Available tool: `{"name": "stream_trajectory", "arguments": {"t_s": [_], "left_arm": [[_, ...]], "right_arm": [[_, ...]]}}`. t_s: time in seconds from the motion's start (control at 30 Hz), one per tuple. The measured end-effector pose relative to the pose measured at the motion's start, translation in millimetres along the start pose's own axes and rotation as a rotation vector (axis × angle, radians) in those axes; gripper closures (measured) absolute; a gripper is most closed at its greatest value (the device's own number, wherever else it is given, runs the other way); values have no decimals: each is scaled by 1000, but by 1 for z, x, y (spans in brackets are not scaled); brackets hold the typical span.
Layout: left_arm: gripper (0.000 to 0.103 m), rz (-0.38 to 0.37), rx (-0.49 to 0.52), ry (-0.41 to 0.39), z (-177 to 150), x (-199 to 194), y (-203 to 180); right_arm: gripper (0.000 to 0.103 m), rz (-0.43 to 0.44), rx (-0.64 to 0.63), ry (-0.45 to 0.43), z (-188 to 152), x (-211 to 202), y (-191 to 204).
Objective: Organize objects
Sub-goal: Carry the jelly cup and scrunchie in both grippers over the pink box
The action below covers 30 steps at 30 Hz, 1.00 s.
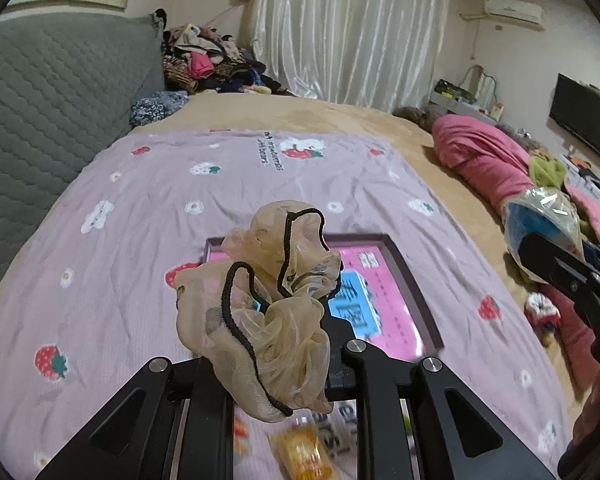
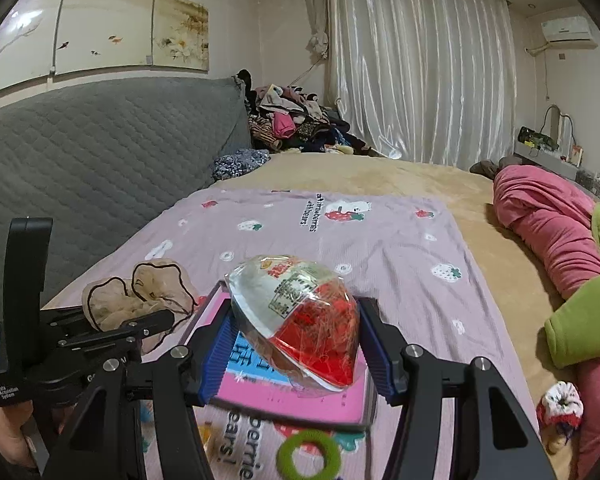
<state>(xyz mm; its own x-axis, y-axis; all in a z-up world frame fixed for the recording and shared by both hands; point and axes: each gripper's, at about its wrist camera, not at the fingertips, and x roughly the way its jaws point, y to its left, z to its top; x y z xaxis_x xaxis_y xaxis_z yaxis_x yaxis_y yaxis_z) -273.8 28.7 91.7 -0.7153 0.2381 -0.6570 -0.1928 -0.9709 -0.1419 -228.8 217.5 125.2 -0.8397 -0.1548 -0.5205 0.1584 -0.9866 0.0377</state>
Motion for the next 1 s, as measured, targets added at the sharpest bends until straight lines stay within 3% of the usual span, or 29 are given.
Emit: {"name": "stream_trajectory", "arguments": {"t_s": [0.4,0.7,1.0], "left_arm": [[85,25,-40,-6,46,70,28],[85,25,-30,14,34,139,30],[84,14,-34,61,21,195,34]], "right_arm": [[44,-12,-27,-30,27,65,-17],[44,23,9,-1,11,133,-33],[44,-3,-3,105,-20,207,-41]]}}
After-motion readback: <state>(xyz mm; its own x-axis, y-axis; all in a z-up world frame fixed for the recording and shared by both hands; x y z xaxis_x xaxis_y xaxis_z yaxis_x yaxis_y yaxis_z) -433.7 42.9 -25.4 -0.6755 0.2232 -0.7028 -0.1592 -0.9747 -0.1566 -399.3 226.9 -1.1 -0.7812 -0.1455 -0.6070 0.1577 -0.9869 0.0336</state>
